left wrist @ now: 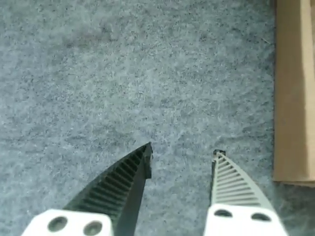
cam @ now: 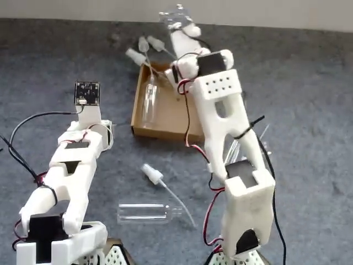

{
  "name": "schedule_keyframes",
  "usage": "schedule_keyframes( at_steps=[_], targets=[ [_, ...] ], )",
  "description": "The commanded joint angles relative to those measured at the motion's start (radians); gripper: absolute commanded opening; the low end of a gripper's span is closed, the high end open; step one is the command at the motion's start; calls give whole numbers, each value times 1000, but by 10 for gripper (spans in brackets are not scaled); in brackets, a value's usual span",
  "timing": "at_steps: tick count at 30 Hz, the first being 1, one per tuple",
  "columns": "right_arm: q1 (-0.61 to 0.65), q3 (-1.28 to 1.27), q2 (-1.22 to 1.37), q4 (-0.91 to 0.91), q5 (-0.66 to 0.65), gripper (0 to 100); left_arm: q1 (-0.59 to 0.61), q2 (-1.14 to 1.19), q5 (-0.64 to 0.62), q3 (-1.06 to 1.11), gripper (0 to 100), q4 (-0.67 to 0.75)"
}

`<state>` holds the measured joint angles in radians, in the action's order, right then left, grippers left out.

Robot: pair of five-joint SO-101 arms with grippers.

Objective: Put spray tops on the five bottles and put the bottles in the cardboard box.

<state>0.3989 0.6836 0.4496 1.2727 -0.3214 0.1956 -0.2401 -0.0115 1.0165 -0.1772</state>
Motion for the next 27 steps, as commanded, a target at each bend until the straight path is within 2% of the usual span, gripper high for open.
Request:
schedule_keyframes(
  at_steps=[1, 5, 16, 21, 27],
  targets=[
    [10, -13, 71, -197, -87, 249, 12, -2, -2, -22, 5, 20],
    [-13, 8, 216, -260, -100, 249, 12, -2, -2, -22, 5, 20],
    [-79, 160, 429, -232, -100, 249, 12, -2, -2, -22, 5, 20],
    [-48, 183, 427, -45, -109, 249, 12, -2, -2, -22, 5, 20],
    [28, 335, 433, 314, -222, 249, 12, -2, -2, -22, 5, 20]
  ],
)
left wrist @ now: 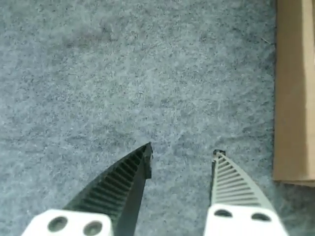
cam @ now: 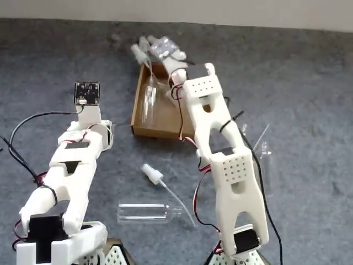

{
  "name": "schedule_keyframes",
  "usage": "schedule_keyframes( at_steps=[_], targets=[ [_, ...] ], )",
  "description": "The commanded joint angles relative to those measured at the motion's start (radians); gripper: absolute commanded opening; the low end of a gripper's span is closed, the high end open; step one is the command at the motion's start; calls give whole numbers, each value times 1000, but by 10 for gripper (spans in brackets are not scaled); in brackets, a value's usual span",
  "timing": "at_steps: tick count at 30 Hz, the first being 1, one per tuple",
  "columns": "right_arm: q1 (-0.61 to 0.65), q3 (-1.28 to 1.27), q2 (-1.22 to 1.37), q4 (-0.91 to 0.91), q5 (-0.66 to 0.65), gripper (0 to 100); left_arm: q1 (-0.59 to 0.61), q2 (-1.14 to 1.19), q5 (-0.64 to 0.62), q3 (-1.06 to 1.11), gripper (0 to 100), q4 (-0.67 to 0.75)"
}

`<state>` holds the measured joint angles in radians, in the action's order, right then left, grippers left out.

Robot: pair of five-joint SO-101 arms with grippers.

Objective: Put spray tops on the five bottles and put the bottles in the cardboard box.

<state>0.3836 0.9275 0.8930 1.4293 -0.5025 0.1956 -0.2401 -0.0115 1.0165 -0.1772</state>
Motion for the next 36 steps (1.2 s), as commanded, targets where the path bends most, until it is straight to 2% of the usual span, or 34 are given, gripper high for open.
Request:
schedule_keyframes(
  at_steps=[1, 6, 10, 17, 20, 23, 26, 30, 34, 36],
  targets=[
    [54, 122, -8, 193, -44, 249, 12, -2, -2, -22, 5, 20],
    [79, 214, -4, 183, -46, 249, 12, -2, -2, -22, 5, 20],
    [85, 154, 21, 124, -46, 237, 12, -2, -2, -22, 5, 20],
    [54, 111, 165, 120, -40, 51, 12, -2, -2, -22, 5, 20],
    [22, 232, 142, 179, 9, 2, 12, -2, -2, -22, 5, 20],
    [-5, 455, 77, 308, 109, 5, 12, -2, -2, -22, 5, 20],
    [-31, 619, -22, 340, 114, 5, 12, -2, -2, -22, 5, 20],
    [-111, 449, -193, 340, 140, 5, 12, -2, -2, -21, 5, 20],
    [-194, 56, -417, 338, 149, 5, 12, -2, -2, -21, 5, 20],
    [-236, -143, -532, 337, 114, 5, 12, -2, -2, -21, 5, 20]
  ],
)
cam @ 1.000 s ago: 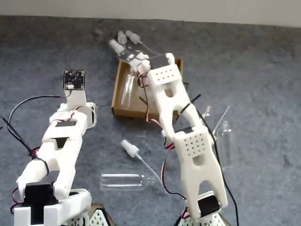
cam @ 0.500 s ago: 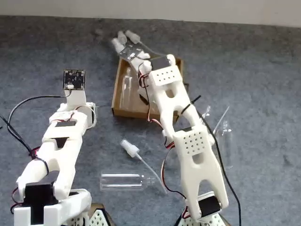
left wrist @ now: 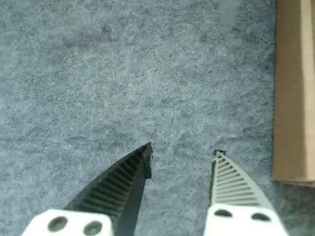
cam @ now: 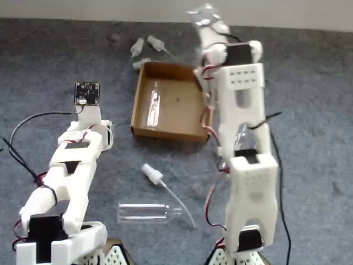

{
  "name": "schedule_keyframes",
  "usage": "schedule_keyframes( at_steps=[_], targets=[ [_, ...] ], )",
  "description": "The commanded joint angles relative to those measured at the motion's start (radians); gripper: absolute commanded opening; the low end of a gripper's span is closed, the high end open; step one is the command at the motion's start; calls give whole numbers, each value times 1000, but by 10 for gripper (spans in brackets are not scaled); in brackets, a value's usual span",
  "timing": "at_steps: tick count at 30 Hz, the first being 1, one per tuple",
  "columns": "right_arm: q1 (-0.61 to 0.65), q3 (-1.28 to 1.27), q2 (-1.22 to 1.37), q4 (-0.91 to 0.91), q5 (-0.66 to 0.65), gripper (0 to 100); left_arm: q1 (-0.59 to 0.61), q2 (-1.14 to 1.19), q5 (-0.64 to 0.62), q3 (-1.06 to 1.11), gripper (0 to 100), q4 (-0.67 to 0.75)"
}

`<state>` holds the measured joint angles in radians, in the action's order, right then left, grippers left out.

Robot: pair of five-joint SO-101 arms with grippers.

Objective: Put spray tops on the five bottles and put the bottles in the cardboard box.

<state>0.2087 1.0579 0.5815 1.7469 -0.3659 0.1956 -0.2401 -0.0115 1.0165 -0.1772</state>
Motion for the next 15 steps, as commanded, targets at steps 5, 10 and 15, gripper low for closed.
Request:
schedule_keyframes(
  at_steps=[5, 10, 15],
  targets=[
    [-200, -671, -423, -27, -140, 5, 13, -4, -2, -25, 5, 17],
    [-407, -911, -447, -249, -147, 5, 10, -1, -3, -150, 5, -98],
    [-469, -1040, -412, -406, -147, 5, -94, 127, 121, -573, 5, -594]
  ],
)
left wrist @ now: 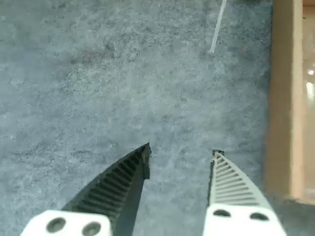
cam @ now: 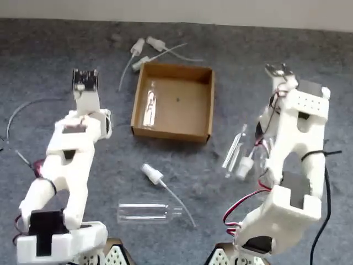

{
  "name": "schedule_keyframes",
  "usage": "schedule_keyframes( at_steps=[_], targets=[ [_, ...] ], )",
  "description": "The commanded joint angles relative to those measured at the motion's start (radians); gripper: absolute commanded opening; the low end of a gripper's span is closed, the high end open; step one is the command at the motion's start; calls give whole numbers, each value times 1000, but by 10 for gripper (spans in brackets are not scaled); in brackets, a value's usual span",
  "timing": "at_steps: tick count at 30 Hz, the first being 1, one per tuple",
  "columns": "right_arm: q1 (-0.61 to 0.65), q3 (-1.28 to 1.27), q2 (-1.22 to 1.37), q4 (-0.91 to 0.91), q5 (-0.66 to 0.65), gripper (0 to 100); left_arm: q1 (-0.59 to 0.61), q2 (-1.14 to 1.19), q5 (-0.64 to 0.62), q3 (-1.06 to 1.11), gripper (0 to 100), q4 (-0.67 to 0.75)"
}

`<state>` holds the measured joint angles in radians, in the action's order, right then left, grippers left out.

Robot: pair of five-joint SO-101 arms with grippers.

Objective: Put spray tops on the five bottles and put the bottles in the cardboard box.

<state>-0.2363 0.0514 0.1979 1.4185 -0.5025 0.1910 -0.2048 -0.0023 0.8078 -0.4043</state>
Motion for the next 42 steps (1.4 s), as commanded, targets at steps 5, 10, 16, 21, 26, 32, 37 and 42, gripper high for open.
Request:
schedule_keyframes(
  at_steps=[5, 10, 16, 21, 26, 32, 37, 42],
  targets=[
    [-28, -96, -22, -173, -5, 9, -188, 360, 160, -857, 26, -660],
    [-50, -102, -28, -189, -5, 10, -263, 579, 147, -1271, 168, -836],
    [-71, -74, -22, -197, -11, 10, -315, 765, 89, -1580, 174, -953],
    [-73, -137, -21, -265, -12, 11, -317, 934, 87, -1630, 174, -950],
    [-65, -222, -22, -334, -12, 11, -320, 1058, 87, -1682, 174, -957],
    [-65, -262, -22, -360, -12, 11, -323, 1135, 87, -1692, 77, -956],
    [-64, -257, -28, -354, -12, 11, -315, 1141, 92, -1701, 5, -959],
    [-64, -251, -30, -323, -8, 11, -311, 1040, 94, -1894, 3, -1103]
  ],
)
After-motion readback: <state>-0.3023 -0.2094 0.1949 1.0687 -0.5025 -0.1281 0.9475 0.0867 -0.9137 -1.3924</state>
